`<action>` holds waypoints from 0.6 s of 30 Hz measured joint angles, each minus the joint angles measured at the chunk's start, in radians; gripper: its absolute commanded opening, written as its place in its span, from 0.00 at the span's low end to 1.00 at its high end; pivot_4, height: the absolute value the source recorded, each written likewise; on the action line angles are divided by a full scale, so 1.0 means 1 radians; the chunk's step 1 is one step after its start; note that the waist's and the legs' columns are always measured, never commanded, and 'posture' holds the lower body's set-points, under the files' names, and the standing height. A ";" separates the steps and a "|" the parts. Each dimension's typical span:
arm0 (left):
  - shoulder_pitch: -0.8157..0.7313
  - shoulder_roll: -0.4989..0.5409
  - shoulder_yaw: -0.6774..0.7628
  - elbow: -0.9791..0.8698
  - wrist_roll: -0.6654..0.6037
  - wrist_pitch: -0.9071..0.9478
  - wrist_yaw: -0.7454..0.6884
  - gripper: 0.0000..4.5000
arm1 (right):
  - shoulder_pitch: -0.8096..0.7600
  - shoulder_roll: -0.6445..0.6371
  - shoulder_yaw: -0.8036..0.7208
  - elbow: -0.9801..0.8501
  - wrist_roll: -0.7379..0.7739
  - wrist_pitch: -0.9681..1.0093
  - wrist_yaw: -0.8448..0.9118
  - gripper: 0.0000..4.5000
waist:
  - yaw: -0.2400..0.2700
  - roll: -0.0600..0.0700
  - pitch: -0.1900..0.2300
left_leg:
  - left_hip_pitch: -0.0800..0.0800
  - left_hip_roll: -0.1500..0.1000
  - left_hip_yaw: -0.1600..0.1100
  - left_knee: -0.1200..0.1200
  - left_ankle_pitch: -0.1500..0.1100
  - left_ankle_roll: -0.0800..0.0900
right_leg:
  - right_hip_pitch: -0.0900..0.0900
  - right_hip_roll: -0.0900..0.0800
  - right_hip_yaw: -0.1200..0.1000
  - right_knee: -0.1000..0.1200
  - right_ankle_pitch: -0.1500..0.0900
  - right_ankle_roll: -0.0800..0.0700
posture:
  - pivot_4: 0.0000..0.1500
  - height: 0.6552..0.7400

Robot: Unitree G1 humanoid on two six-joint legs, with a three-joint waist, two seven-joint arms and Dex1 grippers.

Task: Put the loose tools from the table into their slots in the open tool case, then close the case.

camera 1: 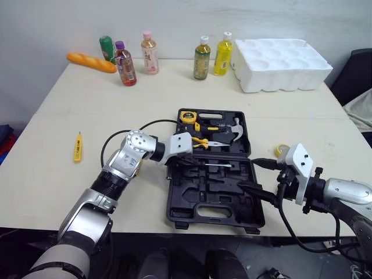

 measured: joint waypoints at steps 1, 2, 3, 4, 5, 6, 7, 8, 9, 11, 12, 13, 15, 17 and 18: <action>-0.003 -0.005 -0.004 0.004 0.002 0.000 0.003 0.02 | 0.000 0.000 0.000 0.000 0.000 0.000 0.000 1.00 | 0.000 0.000 0.000 | 0.001 0.000 0.000 0.000 -0.001 0.001 | 0.001 0.000 0.000 -0.001 0.000 0.000 | 1.00 0.98; -0.008 -0.013 -0.006 0.017 0.006 0.000 0.008 0.02 | 0.000 0.000 0.000 0.001 0.000 0.000 0.000 1.00 | -0.001 0.000 0.000 | 0.001 0.000 -0.001 0.000 -0.002 0.004 | 0.001 0.000 0.000 -0.001 0.000 0.000 | 1.00 0.98; -0.013 -0.020 -0.007 0.025 0.009 0.000 0.008 0.02 | 0.000 0.000 0.000 0.003 -0.001 0.000 0.001 1.00 | -0.001 0.001 -0.001 | 0.001 0.000 -0.001 0.000 -0.003 0.005 | 0.002 0.000 0.000 -0.001 0.000 0.000 | 1.00 0.98; -0.014 -0.022 -0.008 0.028 0.009 0.001 0.008 0.02 | 0.000 0.000 0.000 0.004 -0.003 0.000 0.001 1.00 | 0.000 0.002 -0.002 | 0.001 0.000 -0.001 0.000 -0.003 0.005 | 0.002 0.000 0.000 -0.001 0.000 0.000 | 1.00 0.98; -0.016 -0.023 -0.008 0.030 0.010 0.001 0.008 0.02 | -0.001 0.000 0.000 0.006 -0.007 0.000 0.001 1.00 | 0.000 0.002 -0.002 | 0.001 0.000 -0.001 0.000 -0.003 0.005 | 0.002 -0.001 -0.001 -0.002 0.000 0.000 | 1.00 0.98; -0.018 -0.024 -0.009 0.032 0.010 0.001 0.007 0.02 | -0.001 0.000 0.000 0.007 -0.008 0.000 0.001 1.00 | 0.000 0.002 -0.002 | 0.001 0.000 -0.002 0.000 -0.003 0.005 | 0.002 -0.001 -0.001 -0.002 0.000 0.000 | 1.00 0.98; -0.020 -0.025 -0.009 0.033 0.010 0.002 0.006 0.02 | -0.002 0.000 0.000 0.007 -0.009 0.000 0.001 1.00 | 0.000 0.002 -0.002 | 0.001 0.000 -0.002 0.000 -0.003 0.005 | 0.002 -0.001 -0.001 -0.002 0.000 0.000 | 1.00 0.98; -0.023 -0.026 -0.009 0.034 0.010 0.006 0.006 0.02 | -0.002 0.000 0.000 0.008 -0.011 0.000 0.001 1.00 | 0.000 0.002 -0.002 | 0.001 0.000 -0.002 0.000 -0.003 0.005 | 0.002 -0.001 -0.001 -0.003 0.000 0.000 | 1.00 0.98; -0.025 -0.027 -0.009 0.035 0.010 0.008 0.006 0.02 | -0.003 0.000 0.000 0.008 -0.011 0.000 0.002 1.00 | 0.000 0.003 -0.002 | 0.001 0.000 -0.003 0.000 -0.003 0.005 | 0.003 -0.001 -0.001 -0.003 0.000 0.000 | 1.00 0.98; -0.029 -0.029 -0.009 0.035 0.010 0.014 0.005 0.02 | -0.003 0.000 0.000 0.009 -0.014 0.000 0.004 1.00 | 0.000 0.003 -0.002 | 0.001 0.000 -0.003 0.000 -0.003 0.006 | 0.003 -0.001 -0.002 -0.004 0.000 0.001 | 1.00 0.98; -0.029 -0.031 -0.007 0.035 0.010 0.019 0.005 0.02 | -0.002 0.000 0.000 0.009 -0.014 0.000 0.004 1.00 | 0.000 0.003 -0.002 | 0.001 0.000 -0.003 0.000 -0.004 0.006 | 0.003 -0.001 -0.002 -0.004 0.000 0.001 | 1.00 0.98; -0.029 -0.032 -0.003 0.035 0.009 0.024 0.004 0.02 | -0.001 0.000 0.000 0.009 -0.017 0.000 0.004 1.00 | 0.000 0.003 -0.002 | 0.001 0.000 -0.003 0.000 -0.004 0.006 | 0.003 -0.001 -0.002 -0.005 0.000 0.001 | 1.00 0.98; -0.005 -0.034 0.038 0.023 -0.021 0.029 0.005 0.02 | 0.004 0.000 0.000 0.009 -0.019 0.000 0.004 1.00 | -0.003 0.003 -0.002 | 0.000 0.000 -0.003 0.000 -0.004 0.006 | 0.003 -0.001 -0.002 -0.005 0.000 0.001 | 1.00 0.98; 0.066 -0.031 0.121 -0.023 -0.108 0.053 0.003 0.02 | 0.026 0.000 -0.014 0.009 -0.023 -0.004 0.004 1.00 | -0.008 0.005 0.001 | -0.004 0.000 -0.003 -0.002 -0.004 0.006 | -0.003 -0.001 -0.002 -0.005 0.000 0.000 | 1.00 0.98; 0.113 -0.022 0.173 -0.081 -0.170 0.101 -0.001 0.02 | 0.039 0.000 -0.027 0.015 -0.033 -0.013 0.001 1.00 | -0.012 0.005 0.002 | -0.010 0.000 -0.003 -0.002 0.000 -0.001 | -0.008 -0.001 -0.002 -0.004 0.000 0.000 | 1.00 0.98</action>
